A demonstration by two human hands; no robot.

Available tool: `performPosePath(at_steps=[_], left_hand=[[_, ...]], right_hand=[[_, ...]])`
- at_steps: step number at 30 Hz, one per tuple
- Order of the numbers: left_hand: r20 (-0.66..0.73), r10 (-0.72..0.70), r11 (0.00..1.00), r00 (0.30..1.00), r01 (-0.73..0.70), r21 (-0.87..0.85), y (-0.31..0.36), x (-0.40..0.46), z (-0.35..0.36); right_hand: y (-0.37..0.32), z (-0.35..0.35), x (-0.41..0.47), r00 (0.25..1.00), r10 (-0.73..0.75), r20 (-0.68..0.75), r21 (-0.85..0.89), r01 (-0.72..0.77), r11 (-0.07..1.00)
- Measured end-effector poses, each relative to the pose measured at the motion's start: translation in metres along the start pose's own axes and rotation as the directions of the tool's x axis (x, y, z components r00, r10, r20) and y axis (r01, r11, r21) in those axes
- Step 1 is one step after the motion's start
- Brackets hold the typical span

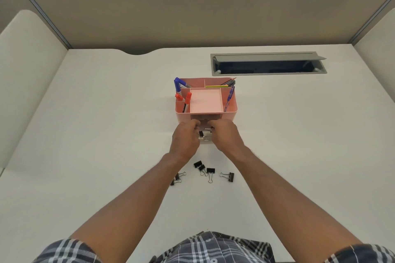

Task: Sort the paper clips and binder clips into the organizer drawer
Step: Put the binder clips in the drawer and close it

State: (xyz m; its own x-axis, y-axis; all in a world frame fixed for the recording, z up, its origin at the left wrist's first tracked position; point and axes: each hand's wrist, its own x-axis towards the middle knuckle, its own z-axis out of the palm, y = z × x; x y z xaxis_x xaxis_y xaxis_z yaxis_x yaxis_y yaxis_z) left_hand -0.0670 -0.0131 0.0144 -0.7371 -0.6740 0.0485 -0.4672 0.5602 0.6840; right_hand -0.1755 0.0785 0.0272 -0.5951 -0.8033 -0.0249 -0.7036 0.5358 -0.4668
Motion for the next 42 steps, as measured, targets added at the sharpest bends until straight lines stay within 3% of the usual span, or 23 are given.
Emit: performPosePath(at_steps=[8,10,14,17,20,24,42], left_hand=[[-0.089,0.041,0.997,0.995,-0.047,-0.066,-0.02,-0.027,0.0],[-0.041,0.043,0.997,0.998,-0.046,-0.055,-0.028,-0.042,0.0],[0.266,0.059,0.997,0.962,-0.072,0.042,-0.038,-0.063,0.001],[0.361,0.087,0.983,0.928,-0.138,0.119,-0.042,-0.069,0.005],[0.344,0.143,0.97,0.928,-0.199,0.136,-0.044,-0.069,0.01],[0.319,0.101,0.978,0.942,-0.153,0.142,-0.04,-0.065,0.009],[0.267,-0.039,0.997,0.963,0.02,0.073,-0.035,-0.058,-0.001]], right_hand=[[0.002,-0.015,-0.027,0.993,0.051,-0.11,0.186,-0.03,0.982],[0.003,-0.014,-0.042,0.999,0.035,-0.018,0.172,-0.031,0.985],[0.006,0.002,-0.066,0.944,0.058,0.324,0.041,-0.076,0.996],[0.004,0.019,-0.082,0.909,0.064,0.412,-0.083,-0.032,0.996],[0.002,0.031,-0.088,0.929,0.06,0.364,-0.093,-0.027,0.995],[0.001,0.032,-0.079,0.954,0.096,0.286,-0.062,-0.081,0.995],[0.008,0.034,-0.075,0.947,0.156,0.282,-0.053,-0.147,0.988]])
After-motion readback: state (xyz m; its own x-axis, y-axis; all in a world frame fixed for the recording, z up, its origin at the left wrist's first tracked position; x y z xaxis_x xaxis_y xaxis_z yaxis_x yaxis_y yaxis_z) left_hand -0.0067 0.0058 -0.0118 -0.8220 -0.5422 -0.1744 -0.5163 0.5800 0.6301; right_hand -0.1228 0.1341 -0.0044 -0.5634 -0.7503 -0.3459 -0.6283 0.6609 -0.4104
